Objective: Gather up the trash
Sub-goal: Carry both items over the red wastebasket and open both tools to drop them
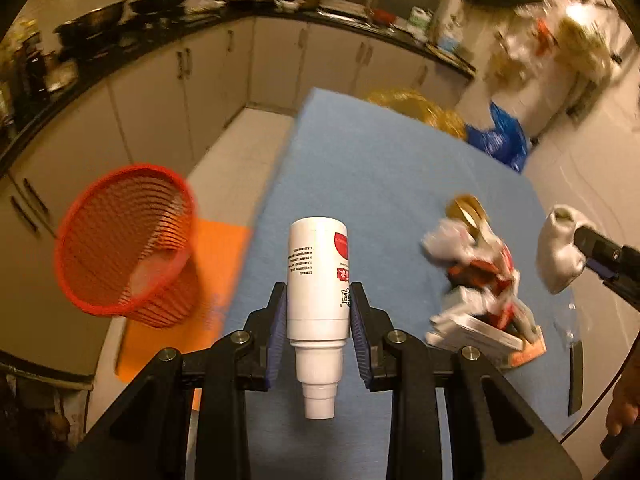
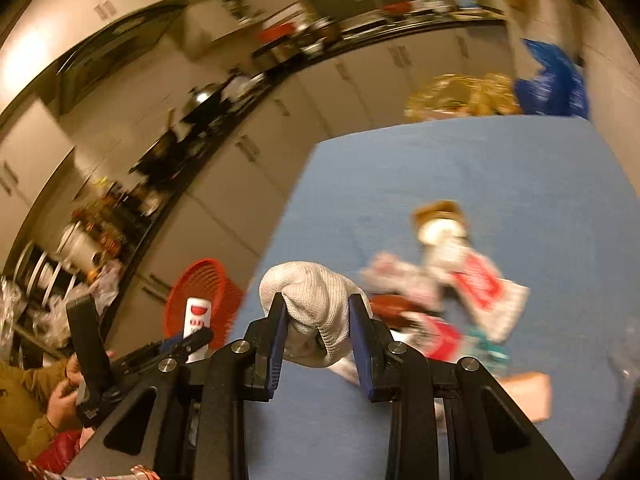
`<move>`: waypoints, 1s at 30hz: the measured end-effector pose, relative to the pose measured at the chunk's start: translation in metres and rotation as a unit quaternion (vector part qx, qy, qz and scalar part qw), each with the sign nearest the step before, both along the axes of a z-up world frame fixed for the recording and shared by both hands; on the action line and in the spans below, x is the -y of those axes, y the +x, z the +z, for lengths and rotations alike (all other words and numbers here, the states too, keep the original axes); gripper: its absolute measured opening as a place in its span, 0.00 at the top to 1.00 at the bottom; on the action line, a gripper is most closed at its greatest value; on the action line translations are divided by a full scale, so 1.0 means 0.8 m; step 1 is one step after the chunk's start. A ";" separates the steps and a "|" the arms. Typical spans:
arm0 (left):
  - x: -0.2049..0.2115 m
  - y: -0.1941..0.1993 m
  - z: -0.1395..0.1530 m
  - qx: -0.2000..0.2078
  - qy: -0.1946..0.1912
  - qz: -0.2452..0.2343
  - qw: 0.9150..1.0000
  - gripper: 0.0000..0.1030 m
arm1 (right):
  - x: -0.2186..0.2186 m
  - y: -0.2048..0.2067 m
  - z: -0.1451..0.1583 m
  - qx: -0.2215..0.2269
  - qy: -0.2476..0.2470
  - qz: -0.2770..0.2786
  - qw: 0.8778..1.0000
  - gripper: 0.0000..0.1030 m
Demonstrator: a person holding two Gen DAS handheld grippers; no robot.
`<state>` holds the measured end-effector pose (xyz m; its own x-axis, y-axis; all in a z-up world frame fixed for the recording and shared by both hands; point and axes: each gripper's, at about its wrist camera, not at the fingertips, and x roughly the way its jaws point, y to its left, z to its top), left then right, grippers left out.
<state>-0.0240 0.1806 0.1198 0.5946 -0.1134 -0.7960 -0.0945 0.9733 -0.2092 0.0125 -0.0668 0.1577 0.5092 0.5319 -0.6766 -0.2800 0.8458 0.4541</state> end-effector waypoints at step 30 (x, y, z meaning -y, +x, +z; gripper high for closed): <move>-0.260 0.022 -0.052 -0.026 -0.007 0.127 0.992 0.45 | -0.373 0.108 -0.082 -0.055 -0.022 0.148 0.987 0.47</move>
<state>-0.0063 0.3889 0.0781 0.5631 0.0236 -0.8261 -0.3469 0.9140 -0.2104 0.0990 0.2317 0.0922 0.2581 0.6158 -0.7444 -0.4700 0.7532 0.4601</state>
